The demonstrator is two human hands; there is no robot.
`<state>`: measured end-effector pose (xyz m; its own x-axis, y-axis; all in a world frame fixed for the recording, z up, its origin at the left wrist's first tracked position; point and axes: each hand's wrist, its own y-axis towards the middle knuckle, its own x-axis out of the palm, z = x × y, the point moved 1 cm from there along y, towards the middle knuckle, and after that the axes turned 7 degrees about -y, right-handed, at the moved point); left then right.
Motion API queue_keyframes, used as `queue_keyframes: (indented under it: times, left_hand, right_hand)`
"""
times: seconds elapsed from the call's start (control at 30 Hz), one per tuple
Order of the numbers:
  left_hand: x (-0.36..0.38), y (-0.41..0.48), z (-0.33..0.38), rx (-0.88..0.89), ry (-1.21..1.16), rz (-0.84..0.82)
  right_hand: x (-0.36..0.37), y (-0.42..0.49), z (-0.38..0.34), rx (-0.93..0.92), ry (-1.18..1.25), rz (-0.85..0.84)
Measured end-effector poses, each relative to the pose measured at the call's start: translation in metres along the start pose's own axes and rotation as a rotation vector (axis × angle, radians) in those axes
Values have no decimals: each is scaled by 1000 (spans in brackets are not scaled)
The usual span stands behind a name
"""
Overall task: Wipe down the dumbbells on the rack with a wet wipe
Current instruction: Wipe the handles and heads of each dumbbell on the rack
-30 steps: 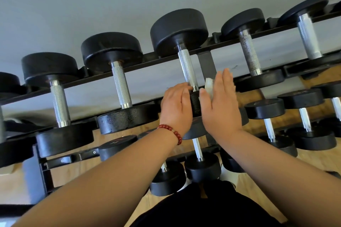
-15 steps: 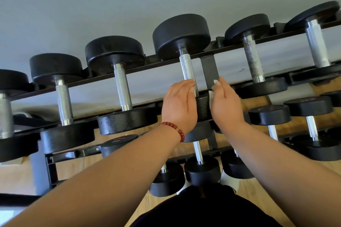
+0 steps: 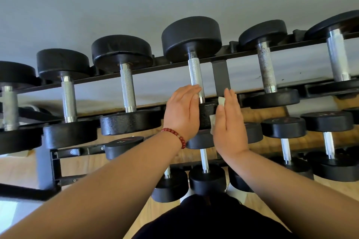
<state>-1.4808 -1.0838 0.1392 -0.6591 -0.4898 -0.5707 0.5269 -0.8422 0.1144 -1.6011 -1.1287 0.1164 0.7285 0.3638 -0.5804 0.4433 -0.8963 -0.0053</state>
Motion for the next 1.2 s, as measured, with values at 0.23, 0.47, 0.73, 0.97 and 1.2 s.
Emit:
queue_keyframes:
  times: [0.23, 0.47, 0.73, 0.97, 1.2]
  left_hand:
    - [2, -1, 2, -21, 10, 27]
    - [2, -2, 5, -67, 75, 29]
    - [4, -6, 12, -125, 84, 56]
    - [5, -7, 21, -180, 121, 86]
    - [-1, -9, 30, -158, 244, 180]
  right_hand:
    - [-12, 28, 4, -1, 19, -118]
    - [-23, 7, 13, -291, -282, -221]
    - [-44, 14, 26, -499, -449, -352]
    - [-71, 20, 33, -764, -583, -364]
    - [-81, 44, 20, -970, -642, -247]
